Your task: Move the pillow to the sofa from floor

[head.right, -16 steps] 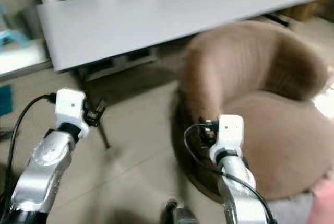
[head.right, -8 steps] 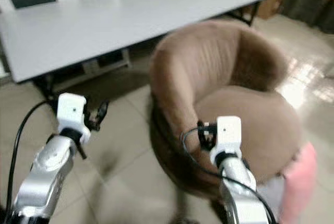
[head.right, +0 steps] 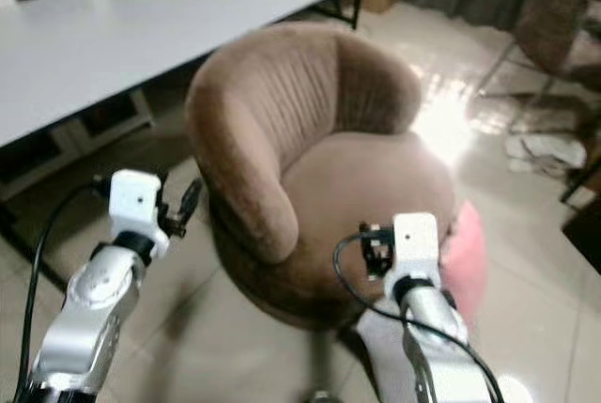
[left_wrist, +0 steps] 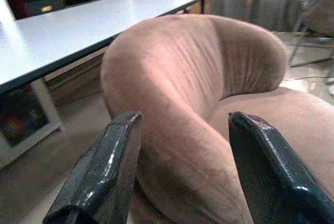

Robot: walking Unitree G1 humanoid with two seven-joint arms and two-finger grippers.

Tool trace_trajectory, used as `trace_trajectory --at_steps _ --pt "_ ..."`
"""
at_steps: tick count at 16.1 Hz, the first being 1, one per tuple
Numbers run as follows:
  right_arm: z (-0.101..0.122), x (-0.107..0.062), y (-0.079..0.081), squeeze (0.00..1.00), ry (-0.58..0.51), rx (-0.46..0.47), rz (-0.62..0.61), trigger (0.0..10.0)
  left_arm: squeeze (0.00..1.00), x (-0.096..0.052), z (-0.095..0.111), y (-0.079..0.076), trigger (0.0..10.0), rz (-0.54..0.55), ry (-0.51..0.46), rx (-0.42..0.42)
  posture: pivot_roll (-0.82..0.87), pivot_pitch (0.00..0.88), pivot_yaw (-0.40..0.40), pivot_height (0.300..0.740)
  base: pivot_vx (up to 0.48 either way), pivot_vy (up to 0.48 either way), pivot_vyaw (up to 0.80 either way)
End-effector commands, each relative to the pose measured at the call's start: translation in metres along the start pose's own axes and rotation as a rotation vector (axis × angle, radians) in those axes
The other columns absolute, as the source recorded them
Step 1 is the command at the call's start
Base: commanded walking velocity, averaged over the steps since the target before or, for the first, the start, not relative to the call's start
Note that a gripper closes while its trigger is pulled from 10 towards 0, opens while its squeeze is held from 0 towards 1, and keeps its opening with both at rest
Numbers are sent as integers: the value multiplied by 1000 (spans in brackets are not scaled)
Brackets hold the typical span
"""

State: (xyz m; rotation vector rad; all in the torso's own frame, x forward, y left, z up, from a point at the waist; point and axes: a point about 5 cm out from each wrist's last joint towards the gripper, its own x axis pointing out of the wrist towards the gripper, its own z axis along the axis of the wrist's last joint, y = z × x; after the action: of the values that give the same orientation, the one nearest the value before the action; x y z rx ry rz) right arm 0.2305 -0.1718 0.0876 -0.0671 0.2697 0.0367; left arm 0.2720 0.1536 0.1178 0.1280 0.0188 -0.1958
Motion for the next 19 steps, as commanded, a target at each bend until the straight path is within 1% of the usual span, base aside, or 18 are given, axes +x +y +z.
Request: trace_trajectory --at_steps 1,5,7,10,11,12,13,15,16,19 --pt "5 -2 3 0 -14 5 0 10000 0 1 0 4 10000 5 4 23 -66 20 5 740 0 398 -744" --pt "5 -5 2 0 -11 22 -26 10000 0 9 2 1 10000 -36 -8 45 -79 25 33 740 0 405 -744" --pt "4 -6 2 0 -10 27 -35 10000 0 12 4 -2 10000 -54 -12 61 -81 26 37 740 0 0 -744" --pt "5 -6 2 0 -11 30 -40 10000 0 14 6 -3 10000 -57 -27 81 -77 28 38 740 0 -416 -742" --pt "5 -6 3 0 -11 31 -41 10000 0 14 5 -2 10000 -41 -24 70 -76 27 38 740 0 -480 -744" --pt "5 -5 3 0 -13 31 -42 10000 0 14 6 0 10000 -31 -27 54 -72 28 36 740 0 0 -744" --pt "6 -3 2 0 -16 27 -43 10000 0 14 6 5 10000 4 -23 28 -70 28 34 740 0 0 -744" --pt "8 1 3 0 -20 23 -42 10000 0 12 5 9 10000 3 -27 10 -62 27 26 740 0 0 -744" --pt "8 2 4 0 -22 17 -35 10000 0 11 5 9 10000 4 -34 1 -58 28 24 740 0 0 -744" --pt "9 4 4 0 -29 1 -27 10000 0 11 5 10 10000 8 -34 -2 -56 26 25 740 276 0 -744"
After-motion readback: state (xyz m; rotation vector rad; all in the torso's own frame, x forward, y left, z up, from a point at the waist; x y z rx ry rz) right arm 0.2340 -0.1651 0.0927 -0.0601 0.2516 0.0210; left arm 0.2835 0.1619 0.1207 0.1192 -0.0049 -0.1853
